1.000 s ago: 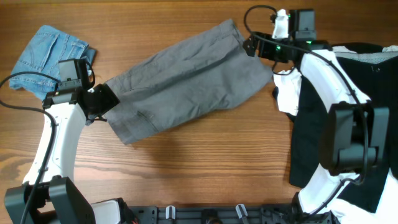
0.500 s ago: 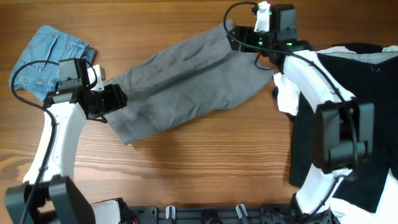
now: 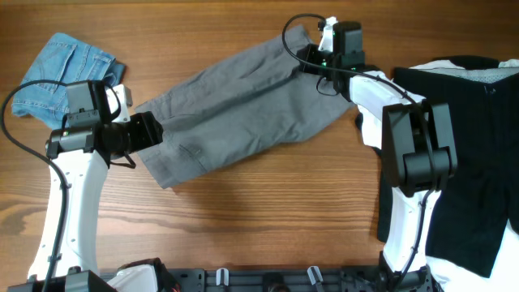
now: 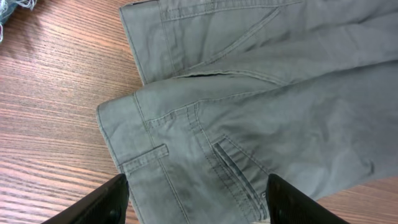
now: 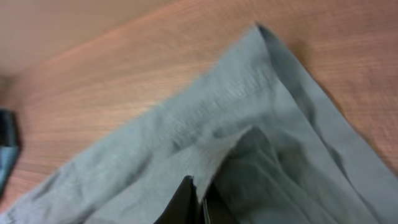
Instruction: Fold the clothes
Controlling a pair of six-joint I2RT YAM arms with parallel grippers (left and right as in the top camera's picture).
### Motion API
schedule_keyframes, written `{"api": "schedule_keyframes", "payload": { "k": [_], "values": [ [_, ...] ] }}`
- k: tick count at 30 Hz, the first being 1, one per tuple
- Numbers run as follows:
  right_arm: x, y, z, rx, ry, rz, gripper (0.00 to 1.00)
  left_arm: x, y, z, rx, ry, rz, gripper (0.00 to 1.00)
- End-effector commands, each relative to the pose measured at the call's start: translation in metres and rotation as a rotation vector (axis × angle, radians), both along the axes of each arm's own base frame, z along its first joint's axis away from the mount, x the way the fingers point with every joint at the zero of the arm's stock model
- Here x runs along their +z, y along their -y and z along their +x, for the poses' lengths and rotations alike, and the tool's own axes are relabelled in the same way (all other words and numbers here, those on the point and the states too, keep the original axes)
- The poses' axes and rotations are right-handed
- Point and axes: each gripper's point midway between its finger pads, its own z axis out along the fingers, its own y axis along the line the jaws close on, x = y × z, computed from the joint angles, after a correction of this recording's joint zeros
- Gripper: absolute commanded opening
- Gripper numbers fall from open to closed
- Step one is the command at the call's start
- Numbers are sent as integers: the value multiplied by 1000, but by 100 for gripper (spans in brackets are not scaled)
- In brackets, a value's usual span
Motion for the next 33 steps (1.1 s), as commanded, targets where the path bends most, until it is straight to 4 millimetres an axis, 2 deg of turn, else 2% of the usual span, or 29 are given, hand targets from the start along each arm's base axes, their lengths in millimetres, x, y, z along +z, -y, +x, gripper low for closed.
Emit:
{"api": "schedule_keyframes", "payload": {
  "k": [1,5,7,9,10,11,13,17,18,19,22,23,25,26,28,31,32,33],
  "values": [
    [30,10,18,-29,65,115,4,0,-3,4,-14,2,16,70],
    [88,24,40,-44,230,291,4,0,-4,6,-14,7,18,70],
    [99,29,44,-55,274,311,4,0,-4,7,-14,13,19,71],
    [99,30,45,-63,274,307,5,-2,-4,8,-14,7,17,71],
    [95,29,44,-65,261,303,34,-4,-4,8,-14,2,17,71],
    [86,29,42,-69,221,296,99,-8,-4,8,-14,-12,13,71],
    [74,28,36,-44,173,278,99,-16,-4,9,-15,-37,8,73],
    [29,24,-1,75,-28,198,100,-40,0,16,-27,-86,-29,74],
    [23,25,-10,92,-63,173,100,-45,0,21,-29,-84,-33,74],
    [19,27,-20,111,-100,142,100,-50,-1,26,-29,-79,-32,74],
    [25,35,-58,171,-187,2,100,-72,5,48,-49,-56,-82,72],
    [28,39,-70,174,-215,-48,100,-78,9,55,-61,-46,-113,66],
    [34,48,-94,169,-288,-116,100,-90,17,67,-84,-21,-171,42],
    [39,50,-104,174,-312,-133,100,-96,24,73,-103,-8,-214,26],
    [43,53,-119,170,-363,-143,100,-108,43,81,-155,13,-334,10],
    [40,54,-133,174,-425,-143,100,-137,45,83,-152,-24,-343,4],
    [39,54,-136,175,-438,-143,100,-147,39,83,-123,-42,-316,4],
    [36,55,-141,177,-462,-143,100,-161,21,86,-29,-68,-245,4]
  ]
}}
